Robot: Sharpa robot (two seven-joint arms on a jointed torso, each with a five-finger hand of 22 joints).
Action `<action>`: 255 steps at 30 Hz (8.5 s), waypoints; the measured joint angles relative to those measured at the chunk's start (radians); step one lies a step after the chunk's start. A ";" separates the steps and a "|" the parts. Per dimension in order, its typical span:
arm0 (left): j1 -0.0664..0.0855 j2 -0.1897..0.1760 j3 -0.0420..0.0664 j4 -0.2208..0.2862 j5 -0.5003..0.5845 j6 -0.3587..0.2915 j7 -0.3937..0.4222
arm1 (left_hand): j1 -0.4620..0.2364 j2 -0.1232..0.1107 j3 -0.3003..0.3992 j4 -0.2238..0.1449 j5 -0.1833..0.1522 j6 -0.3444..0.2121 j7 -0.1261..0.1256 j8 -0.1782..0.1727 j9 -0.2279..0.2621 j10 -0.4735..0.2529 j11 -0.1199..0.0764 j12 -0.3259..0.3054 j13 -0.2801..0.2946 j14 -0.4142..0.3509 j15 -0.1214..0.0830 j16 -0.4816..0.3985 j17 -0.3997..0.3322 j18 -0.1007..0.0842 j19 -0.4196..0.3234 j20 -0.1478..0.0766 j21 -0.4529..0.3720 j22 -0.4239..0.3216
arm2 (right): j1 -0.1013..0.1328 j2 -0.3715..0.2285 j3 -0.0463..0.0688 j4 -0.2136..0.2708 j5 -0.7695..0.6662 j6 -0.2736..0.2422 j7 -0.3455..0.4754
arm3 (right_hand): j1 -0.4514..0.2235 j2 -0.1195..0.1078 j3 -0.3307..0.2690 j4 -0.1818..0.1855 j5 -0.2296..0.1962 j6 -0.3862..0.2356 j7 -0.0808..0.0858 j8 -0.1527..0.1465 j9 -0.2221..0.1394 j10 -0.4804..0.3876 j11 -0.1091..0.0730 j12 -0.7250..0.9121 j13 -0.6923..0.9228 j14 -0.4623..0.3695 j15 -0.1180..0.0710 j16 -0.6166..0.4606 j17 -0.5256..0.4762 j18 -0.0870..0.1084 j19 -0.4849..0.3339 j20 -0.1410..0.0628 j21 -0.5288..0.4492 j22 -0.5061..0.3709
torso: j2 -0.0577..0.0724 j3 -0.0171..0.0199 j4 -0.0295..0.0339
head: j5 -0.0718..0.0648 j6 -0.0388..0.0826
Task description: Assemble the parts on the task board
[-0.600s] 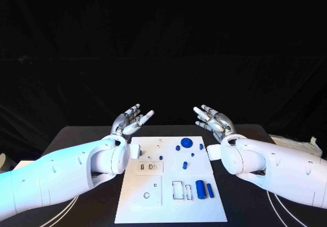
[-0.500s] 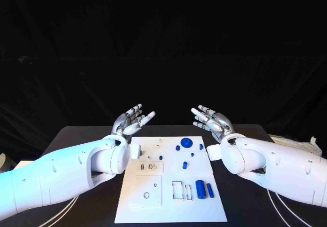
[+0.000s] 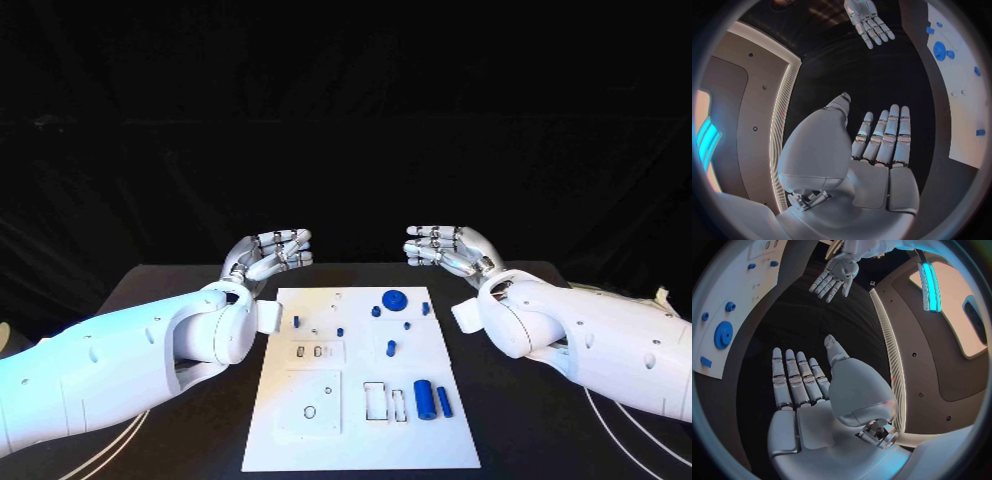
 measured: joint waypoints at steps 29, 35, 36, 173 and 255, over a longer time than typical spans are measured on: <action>0.048 -0.183 0.013 0.321 0.029 0.093 -0.033 | 0.024 0.031 -0.048 -0.048 -0.004 0.147 0.020 -0.023 -0.022 0.190 -0.055 -0.027 -0.006 0.198 -0.061 0.017 0.041 0.000 0.161 -0.054 0.042 -0.011 | 0.095 -0.006 0.027 0.026 -1.010 0.071 -0.307 | -0.016 -0.075 0.143 -0.171 -0.024 0.414 -0.048 -0.025 0.005 0.495 -0.143 -0.041 0.011 0.660 -0.198 0.206 0.179 0.016 0.612 -0.209 0.313 0.110 | 0.153 -0.0105 0.0284 | -0.042 0.060; 0.063 -0.198 0.016 0.356 0.039 0.105 -0.039 | 0.021 0.033 -0.052 -0.052 -0.004 0.147 0.020 -0.033 -0.023 0.185 -0.050 -0.039 -0.008 0.194 -0.057 0.005 0.042 0.000 0.161 -0.054 0.038 -0.015 | 0.108 0.009 0.028 0.044 -1.161 0.110 -0.382 | -0.037 -0.096 0.174 -0.165 -0.032 0.407 -0.055 -0.028 0.003 0.502 -0.149 -0.043 0.011 0.656 -0.201 0.323 0.270 0.016 0.649 -0.221 0.397 0.160 | 0.180 -0.0117 0.0370 | -0.046 0.066; 0.065 -0.200 0.016 0.360 0.040 0.106 -0.039 | 0.021 0.034 -0.052 -0.052 -0.004 0.147 0.020 -0.033 -0.023 0.185 -0.050 -0.039 -0.008 0.194 -0.057 0.003 0.043 0.000 0.161 -0.054 0.038 -0.015 | 0.109 0.011 0.028 0.048 -1.181 0.118 -0.392 | -0.037 -0.097 0.178 -0.163 -0.033 0.407 -0.055 -0.028 0.003 0.499 -0.151 -0.043 0.010 0.656 -0.201 0.334 0.280 0.016 0.649 -0.221 0.408 0.166 | 0.184 -0.0117 0.0380 | -0.046 0.066; 0.086 -0.230 0.017 0.379 0.061 0.134 -0.058 | 0.020 0.042 -0.063 -0.069 -0.004 0.127 0.039 -0.065 -0.023 0.164 -0.029 -0.079 -0.008 0.181 -0.044 -0.022 0.048 -0.001 0.160 -0.047 0.027 -0.028 | 0.122 0.258 0.046 -0.127 -1.342 0.095 -0.472 | -0.073 -0.204 0.521 0.067 -0.113 0.472 -0.054 -0.026 0.020 0.475 -0.146 -0.050 0.010 0.659 -0.205 0.932 0.802 -0.039 0.621 -0.205 1.138 0.941 | 0.283 -0.0142 0.0641 | -0.026 0.086; 0.086 -0.234 0.017 0.358 0.076 0.150 -0.063 | 0.020 0.042 -0.063 -0.069 -0.004 0.127 0.039 -0.070 -0.023 0.164 -0.029 -0.079 -0.008 0.181 -0.044 -0.025 0.048 -0.001 0.157 -0.043 0.027 -0.029 | 0.132 -0.021 0.056 0.065 -1.086 0.204 -0.648 | 0.068 -0.249 0.157 0.328 -0.012 0.328 -0.051 0.032 0.020 0.668 -0.158 1.337 1.248 0.659 -0.212 1.425 1.247 -0.093 0.722 -0.202 1.346 1.235 | 0.279 -0.0173 0.0381 | -0.031 0.091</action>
